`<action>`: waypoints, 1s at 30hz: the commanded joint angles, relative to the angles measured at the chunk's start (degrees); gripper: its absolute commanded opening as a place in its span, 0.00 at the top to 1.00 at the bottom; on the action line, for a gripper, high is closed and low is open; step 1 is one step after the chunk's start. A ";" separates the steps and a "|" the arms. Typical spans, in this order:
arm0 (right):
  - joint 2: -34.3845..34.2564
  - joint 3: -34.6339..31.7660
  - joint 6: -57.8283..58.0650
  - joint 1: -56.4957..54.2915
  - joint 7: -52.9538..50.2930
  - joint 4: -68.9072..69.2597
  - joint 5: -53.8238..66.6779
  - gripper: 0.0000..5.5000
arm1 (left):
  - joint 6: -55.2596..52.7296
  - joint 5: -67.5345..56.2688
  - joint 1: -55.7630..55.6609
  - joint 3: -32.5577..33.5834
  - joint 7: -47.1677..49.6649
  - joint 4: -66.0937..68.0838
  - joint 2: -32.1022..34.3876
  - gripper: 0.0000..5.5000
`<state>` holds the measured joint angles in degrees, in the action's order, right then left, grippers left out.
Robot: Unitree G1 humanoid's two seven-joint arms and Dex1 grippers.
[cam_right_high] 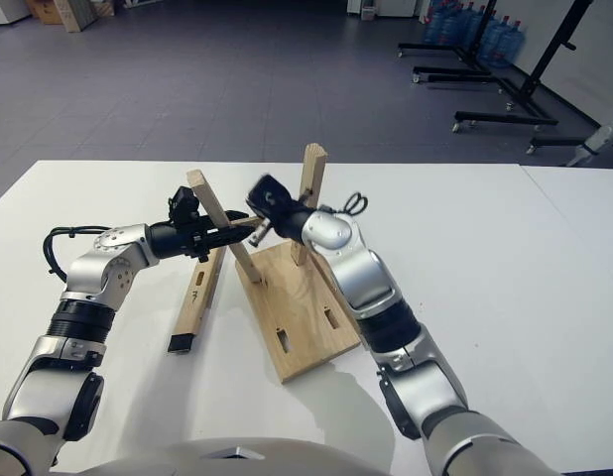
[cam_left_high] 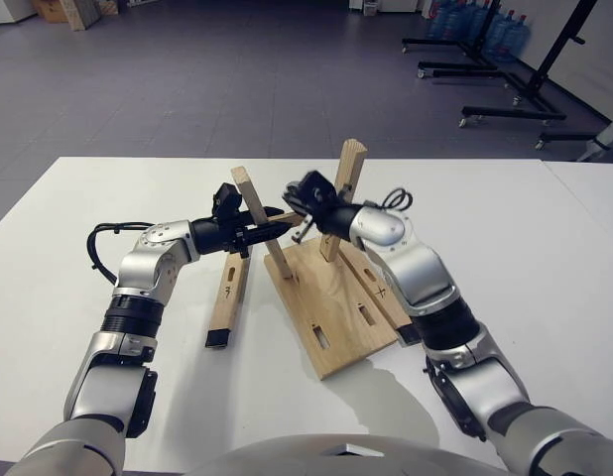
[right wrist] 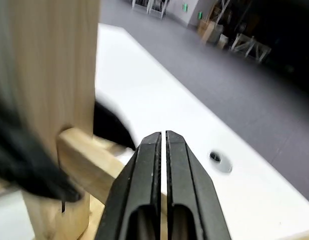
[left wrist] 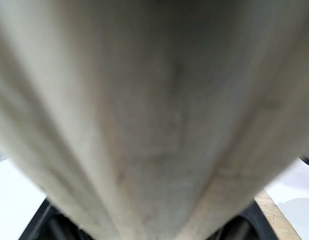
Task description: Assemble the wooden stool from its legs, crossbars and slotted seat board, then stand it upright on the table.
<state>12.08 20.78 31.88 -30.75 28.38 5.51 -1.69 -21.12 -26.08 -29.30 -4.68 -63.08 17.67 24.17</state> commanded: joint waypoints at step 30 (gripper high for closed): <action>-3.10 -15.60 15.30 -11.88 -3.39 8.20 14.01 0.97 | 7.91 13.11 7.35 -13.24 10.53 2.21 1.86 0.63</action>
<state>9.10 7.04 44.63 -42.16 25.65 12.11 10.64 -9.58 -22.65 -27.17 -12.96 -55.64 14.20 24.07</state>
